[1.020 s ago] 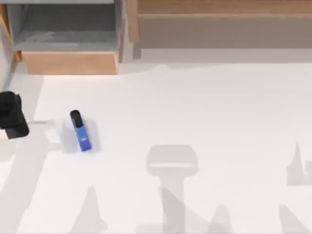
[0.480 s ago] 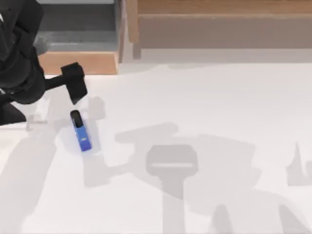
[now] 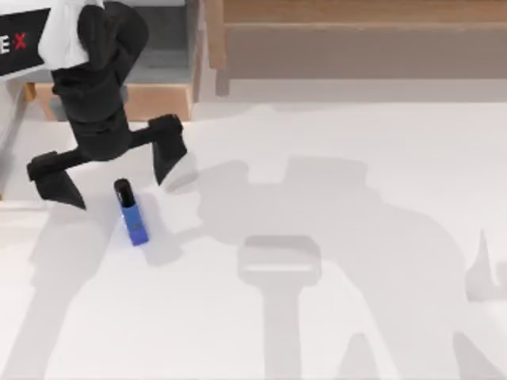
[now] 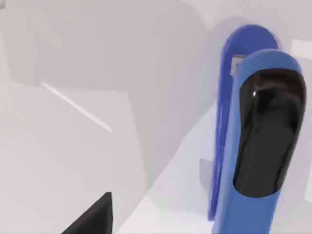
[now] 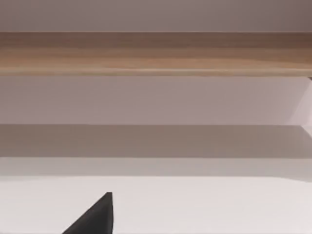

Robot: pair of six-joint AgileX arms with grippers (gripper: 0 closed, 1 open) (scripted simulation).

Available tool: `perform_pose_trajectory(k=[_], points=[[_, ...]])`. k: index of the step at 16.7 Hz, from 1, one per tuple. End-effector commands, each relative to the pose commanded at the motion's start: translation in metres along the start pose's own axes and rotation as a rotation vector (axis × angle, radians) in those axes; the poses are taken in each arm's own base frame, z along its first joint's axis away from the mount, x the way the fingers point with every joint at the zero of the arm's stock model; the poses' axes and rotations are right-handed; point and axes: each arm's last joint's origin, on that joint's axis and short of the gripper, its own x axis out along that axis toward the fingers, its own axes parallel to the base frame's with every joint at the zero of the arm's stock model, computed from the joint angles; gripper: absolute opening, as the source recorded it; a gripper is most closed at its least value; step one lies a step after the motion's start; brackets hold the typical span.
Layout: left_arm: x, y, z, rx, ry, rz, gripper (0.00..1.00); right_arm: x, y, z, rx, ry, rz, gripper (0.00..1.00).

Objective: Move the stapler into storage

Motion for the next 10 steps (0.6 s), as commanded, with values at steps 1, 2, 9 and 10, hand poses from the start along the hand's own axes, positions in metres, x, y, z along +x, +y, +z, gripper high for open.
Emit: perform_pose_trajectory(k=[1,2,9,10], points=[[0.001,-0.002,0.001,-0.003,0.005,0.004,1.00,0.000,0.000,0.000,0.000,0.000,0.000,1.00],[0.002,-0.003,0.002,-0.004,0.006,0.005,1.00,0.000,0.000,0.000,0.000,0.000,0.000,1.00],[0.013,-0.002,0.002,-0.003,0.005,0.005,1.00,0.000,0.000,0.000,0.000,0.000,0.000,1.00],[0.020,-0.002,0.002,-0.004,0.005,0.005,1.00,0.000,0.000,0.000,0.000,0.000,0.000,1.00]])
